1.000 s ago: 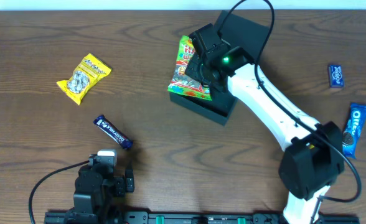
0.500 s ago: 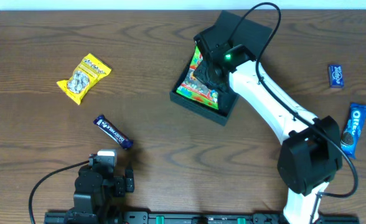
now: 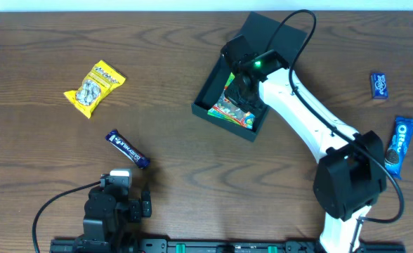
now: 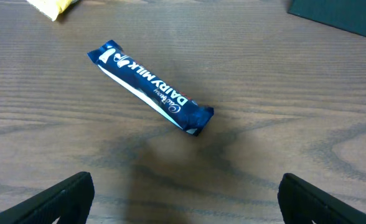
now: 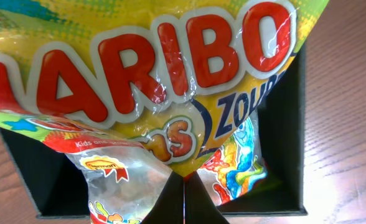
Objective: Pack container
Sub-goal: 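Lower the Haribo bag into the box and release it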
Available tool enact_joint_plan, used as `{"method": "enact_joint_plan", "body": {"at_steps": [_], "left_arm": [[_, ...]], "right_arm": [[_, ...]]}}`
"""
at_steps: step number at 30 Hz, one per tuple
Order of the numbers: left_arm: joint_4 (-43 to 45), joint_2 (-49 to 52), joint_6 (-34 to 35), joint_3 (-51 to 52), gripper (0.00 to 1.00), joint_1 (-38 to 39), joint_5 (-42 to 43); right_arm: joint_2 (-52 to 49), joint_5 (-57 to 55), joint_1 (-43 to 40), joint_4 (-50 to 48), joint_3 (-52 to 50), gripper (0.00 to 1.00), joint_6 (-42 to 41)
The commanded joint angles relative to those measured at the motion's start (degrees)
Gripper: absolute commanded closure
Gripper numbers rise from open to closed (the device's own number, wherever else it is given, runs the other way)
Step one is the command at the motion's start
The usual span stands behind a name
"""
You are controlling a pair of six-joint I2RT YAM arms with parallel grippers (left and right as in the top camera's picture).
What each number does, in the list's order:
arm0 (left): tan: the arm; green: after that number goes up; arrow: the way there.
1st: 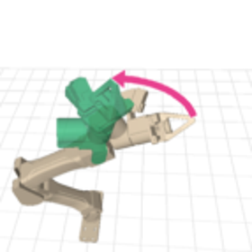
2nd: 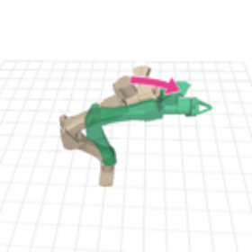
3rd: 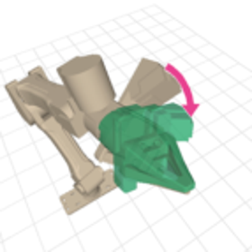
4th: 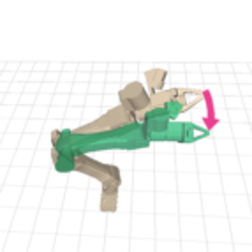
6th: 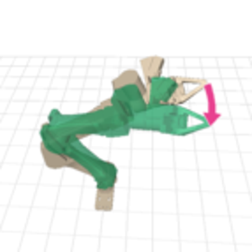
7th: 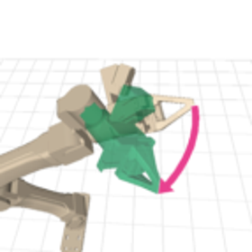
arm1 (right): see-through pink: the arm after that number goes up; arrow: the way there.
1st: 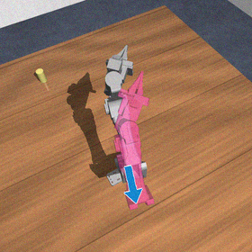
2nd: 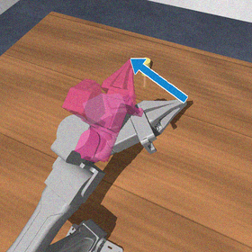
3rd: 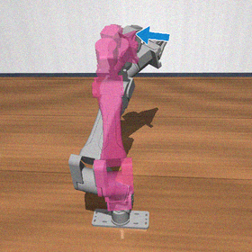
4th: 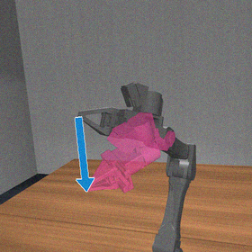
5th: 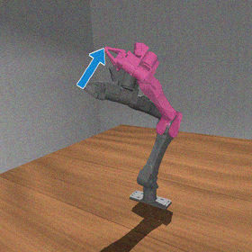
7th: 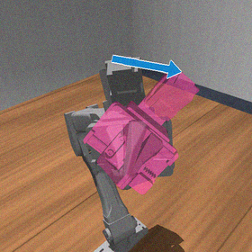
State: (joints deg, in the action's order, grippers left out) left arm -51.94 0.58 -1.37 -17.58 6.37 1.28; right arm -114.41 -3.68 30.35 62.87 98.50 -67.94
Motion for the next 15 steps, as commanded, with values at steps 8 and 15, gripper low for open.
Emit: {"method": "enact_joint_plan", "body": {"at_steps": [8, 15], "left_arm": [[-1.38, -0.35, -0.39, 2.12, 0.05, -0.35, -0.61], [-1.38, -0.35, -0.39, 2.12, 0.05, -0.35, -0.61]], "right_arm": [[0.15, -4.28, -1.14, 1.6, -0.37, 0.99, 4.72], [0.13, -6.45, -1.14, 0.76, -2.73, 0.99, 4.83]]}}
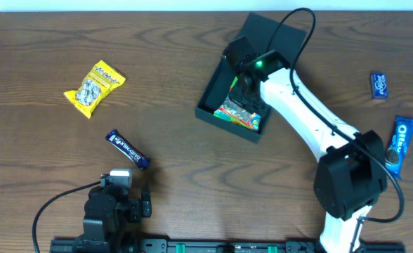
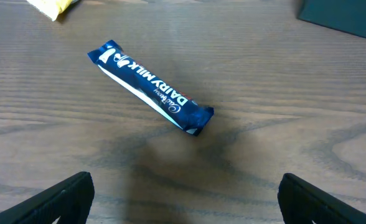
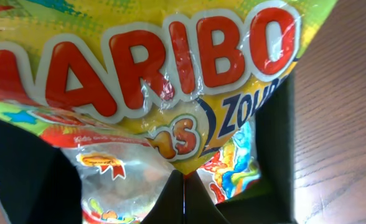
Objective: Pack container
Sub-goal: 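Lower the Haribo bag into the box and release it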
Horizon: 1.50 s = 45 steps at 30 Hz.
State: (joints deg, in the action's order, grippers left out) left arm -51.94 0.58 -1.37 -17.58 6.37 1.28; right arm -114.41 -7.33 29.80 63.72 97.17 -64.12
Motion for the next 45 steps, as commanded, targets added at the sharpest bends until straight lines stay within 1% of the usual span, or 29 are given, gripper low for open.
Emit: {"method": "enact_joint_plan", "body": {"at_steps": [1, 7, 15, 20, 25, 26, 28, 29, 32, 36, 37, 39, 40, 41, 45], "left_arm": [[-1.38, -0.35, -0.39, 2.12, 0.05, -0.35, -0.61], [-1.38, -0.35, -0.39, 2.12, 0.05, -0.35, -0.61], [-1.38, -0.35, -0.39, 2.12, 0.05, -0.35, -0.61], [-1.38, -0.35, -0.39, 2.12, 0.05, -0.35, -0.61], [-1.38, -0.35, -0.39, 2.12, 0.04, -0.35, -0.61], [-1.38, -0.35, -0.39, 2.12, 0.05, -0.35, -0.61], [-1.38, -0.35, -0.39, 2.12, 0.05, -0.35, -0.61], [-1.38, -0.35, -0.39, 2.12, 0.05, -0.35, -0.61], [-1.38, -0.35, -0.39, 2.12, 0.05, -0.35, -0.61], [-1.38, -0.35, -0.39, 2.12, 0.05, -0.35, -0.61], [-1.38, -0.35, -0.39, 2.12, 0.05, -0.35, -0.61], [-1.38, -0.35, -0.37, 2.12, 0.05, -0.35, -0.61], [-1.38, -0.35, -0.39, 2.12, 0.05, -0.35, -0.61], [-1.38, -0.35, -0.39, 2.12, 0.05, -0.35, -0.61], [-1.38, -0.35, -0.39, 2.12, 0.05, -0.35, -0.61]], "right_arm": [[0.13, -3.13, -0.59, -0.37, -1.79, 0.99, 1.05], [0.11, -3.34, -0.59, -3.34, -4.28, 0.99, 5.46], [0.11, -3.32, -0.59, -4.5, -4.28, 0.99, 14.51], [0.11, -3.34, -0.59, -4.33, -4.28, 0.99, 14.86], [0.09, -3.39, -0.59, -4.55, -4.28, 0.98, 12.74], [0.09, -3.39, -0.59, -4.63, -4.28, 0.81, 12.74], [0.09, -3.37, -0.5, -5.07, -4.28, 0.6, 12.79], [0.11, -3.23, -0.42, -5.29, -4.26, 0.52, 13.07], [0.52, -0.92, 0.28, -6.23, -4.13, 0.42, 15.78], [0.63, -0.68, 1.18, -4.5, -4.13, 0.18, 15.19], [0.61, -0.57, 1.22, -3.63, -4.17, 0.13, 14.19], [0.61, -0.61, 1.27, -2.84, -4.24, 0.09, 13.62], [0.61, -0.68, 1.27, -2.95, -4.24, 0.04, 13.92], [0.61, -0.63, 1.27, -3.32, -4.24, 0.02, 14.86], [0.59, -0.59, 1.42, -4.63, -4.76, 0.0, 18.99]]}}
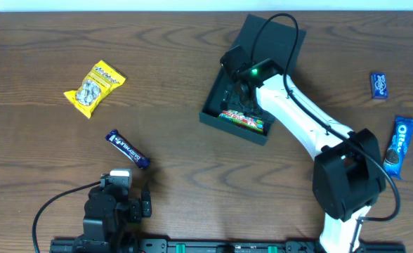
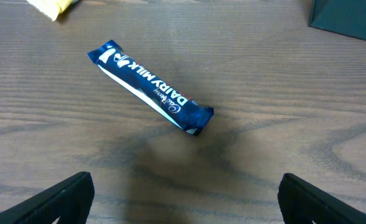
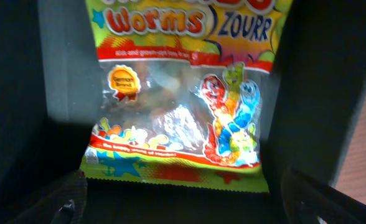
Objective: Pack container
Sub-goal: 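Lower the Haribo bag into the box and release it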
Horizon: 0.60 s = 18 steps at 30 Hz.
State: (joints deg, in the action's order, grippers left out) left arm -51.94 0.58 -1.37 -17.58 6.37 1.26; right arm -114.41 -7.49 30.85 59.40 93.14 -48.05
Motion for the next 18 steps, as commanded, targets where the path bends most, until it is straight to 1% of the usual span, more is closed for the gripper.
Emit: {"method": "enact_joint_plan", "body": {"at_steps": [1, 8, 13, 18], "left_arm": [[-1.38, -0.35, -0.39, 2.12, 0.05, -0.35, -0.59], [-1.38, -0.35, -0.39, 2.12, 0.05, -0.35, -0.59], [-1.38, -0.35, -0.39, 2.12, 0.05, -0.35, -0.59], [-1.38, -0.35, -0.39, 2.12, 0.05, -0.35, -0.59]], "right_arm": [[0.59, -0.44, 0.37, -0.33, -1.01, 0.01, 2.95], [0.59, -0.44, 0.35, -3.72, -6.56, 0.01, 2.1], [0.59, -0.44, 0.35, -4.13, -8.04, 0.01, 2.29], [0.59, -0.52, 0.35, -3.87, -8.2, 0.01, 8.72]]}}
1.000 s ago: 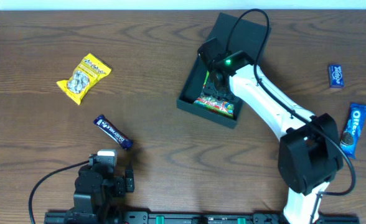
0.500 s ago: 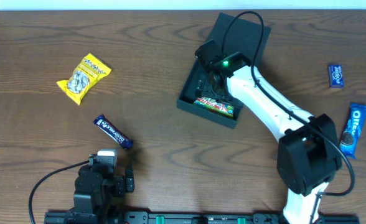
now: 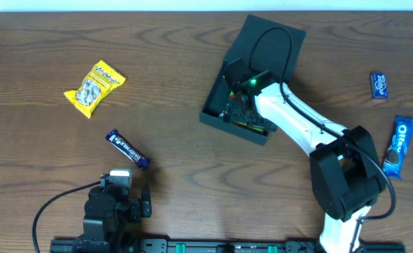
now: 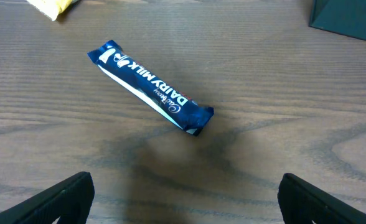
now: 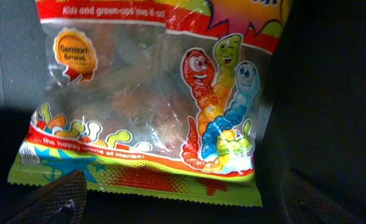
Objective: Pack container
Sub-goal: 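Lower the Haribo bag into the box and release it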
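The Haribo gummy-worm bag [image 5: 145, 112] lies flat on the floor of the black open box [image 3: 217, 98]; from overhead only a sliver of it [image 3: 243, 124] shows under the arm. My right gripper [image 5: 183, 202] is open inside the box, low over the bag's bottom edge, holding nothing. A blue Dairy Milk bar [image 4: 150, 87] lies on the wooden table ahead of my left gripper [image 4: 183, 199], which is open and parked at the table's front edge [image 3: 115, 204].
A yellow snack bag [image 3: 94, 87] lies at the far left. At the right edge lie a small blue packet [image 3: 380, 85] and a blue Oreo pack [image 3: 397, 145]. The box's black lid [image 3: 266, 39] sticks up behind it.
My right gripper sits lower and closer to the bag inside the box; the bag fills more of the wrist view. The left arm and the Dairy Milk bar have not moved.
My right gripper was shut on the Haribo bag, holding it over the black box. Then it held the bag lower, in the box. Later the bag lay flat inside with the gripper open above it, and now the open gripper is closer to it.
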Available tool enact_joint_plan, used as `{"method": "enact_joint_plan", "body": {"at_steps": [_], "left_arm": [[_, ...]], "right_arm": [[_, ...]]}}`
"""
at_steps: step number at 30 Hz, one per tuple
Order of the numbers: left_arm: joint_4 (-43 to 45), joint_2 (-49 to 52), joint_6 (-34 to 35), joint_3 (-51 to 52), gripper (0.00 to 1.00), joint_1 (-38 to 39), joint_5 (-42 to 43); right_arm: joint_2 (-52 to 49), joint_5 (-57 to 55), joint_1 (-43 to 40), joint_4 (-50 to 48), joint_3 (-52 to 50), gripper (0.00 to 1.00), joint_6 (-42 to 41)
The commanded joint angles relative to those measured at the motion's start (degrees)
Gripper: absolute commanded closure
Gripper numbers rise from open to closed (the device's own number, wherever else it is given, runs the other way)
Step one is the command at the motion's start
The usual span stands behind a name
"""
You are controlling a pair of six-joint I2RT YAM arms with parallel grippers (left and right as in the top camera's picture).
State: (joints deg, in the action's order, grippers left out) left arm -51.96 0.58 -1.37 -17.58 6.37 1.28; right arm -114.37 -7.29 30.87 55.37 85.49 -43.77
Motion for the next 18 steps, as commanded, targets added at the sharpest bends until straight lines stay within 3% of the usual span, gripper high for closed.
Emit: {"method": "enact_joint_plan", "body": {"at_steps": [1, 18], "left_arm": [[-1.36, -0.35, -0.39, 2.12, 0.04, -0.35, -0.61], [-1.36, -0.35, -0.39, 2.12, 0.05, -0.35, -0.61]], "right_arm": [[0.55, -0.83, 0.33, 0.2, -0.55, 0.01, 5.51], [0.55, -5.42, -0.83, 2.78, -0.55, 0.01, 18.1]]}}
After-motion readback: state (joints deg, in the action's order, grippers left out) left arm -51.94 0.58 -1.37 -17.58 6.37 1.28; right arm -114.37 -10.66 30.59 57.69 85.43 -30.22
